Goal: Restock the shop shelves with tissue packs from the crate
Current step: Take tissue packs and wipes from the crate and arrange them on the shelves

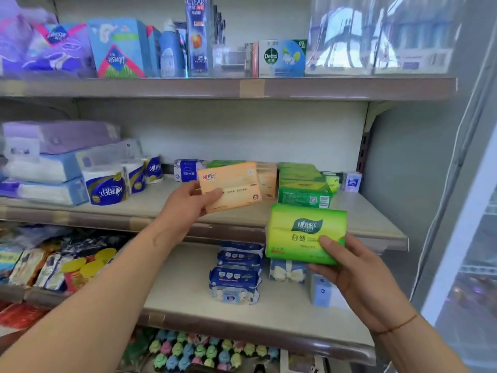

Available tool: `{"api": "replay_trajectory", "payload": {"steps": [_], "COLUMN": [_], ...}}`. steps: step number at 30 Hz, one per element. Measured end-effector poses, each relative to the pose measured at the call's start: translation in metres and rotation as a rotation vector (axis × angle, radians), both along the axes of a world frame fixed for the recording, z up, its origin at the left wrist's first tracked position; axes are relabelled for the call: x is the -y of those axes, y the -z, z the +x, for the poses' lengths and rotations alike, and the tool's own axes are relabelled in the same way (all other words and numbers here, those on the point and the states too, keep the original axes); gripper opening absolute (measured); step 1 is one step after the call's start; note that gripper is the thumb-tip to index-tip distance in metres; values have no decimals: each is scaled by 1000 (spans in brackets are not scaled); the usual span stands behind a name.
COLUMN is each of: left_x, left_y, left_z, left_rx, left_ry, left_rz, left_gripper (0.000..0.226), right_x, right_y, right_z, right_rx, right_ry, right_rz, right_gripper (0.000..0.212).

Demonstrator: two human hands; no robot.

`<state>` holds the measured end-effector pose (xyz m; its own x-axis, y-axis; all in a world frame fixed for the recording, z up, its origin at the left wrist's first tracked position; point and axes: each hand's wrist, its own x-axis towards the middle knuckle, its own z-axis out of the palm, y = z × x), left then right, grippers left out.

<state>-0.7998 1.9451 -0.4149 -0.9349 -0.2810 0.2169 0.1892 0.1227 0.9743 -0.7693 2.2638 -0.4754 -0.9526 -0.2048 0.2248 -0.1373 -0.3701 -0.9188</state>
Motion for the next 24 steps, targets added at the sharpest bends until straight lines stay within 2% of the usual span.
{"api": "replay_trajectory", "payload": {"steps": [6,13,17,24], "left_x": [3,-5,-5,-7], "left_y": [2,6,15,26], "left_z": [-93,-182,-209,-228], "left_rx": [115,187,200,200], "left_ry": [-49,-3,-2,-6], "left_rz": [-299,-526,-640,-776], "left_gripper": [33,36,41,33], "right_x": [15,25,29,35], "right_y": [-21,-24,-18,-12], "right_z": [-15,-39,-52,-63], "right_rx": [-40,-79,-73,-61], "right_ry": [-34,-38,-28,-5], "right_rz": [45,62,68,74], "right_gripper": [32,34,35,34]}}
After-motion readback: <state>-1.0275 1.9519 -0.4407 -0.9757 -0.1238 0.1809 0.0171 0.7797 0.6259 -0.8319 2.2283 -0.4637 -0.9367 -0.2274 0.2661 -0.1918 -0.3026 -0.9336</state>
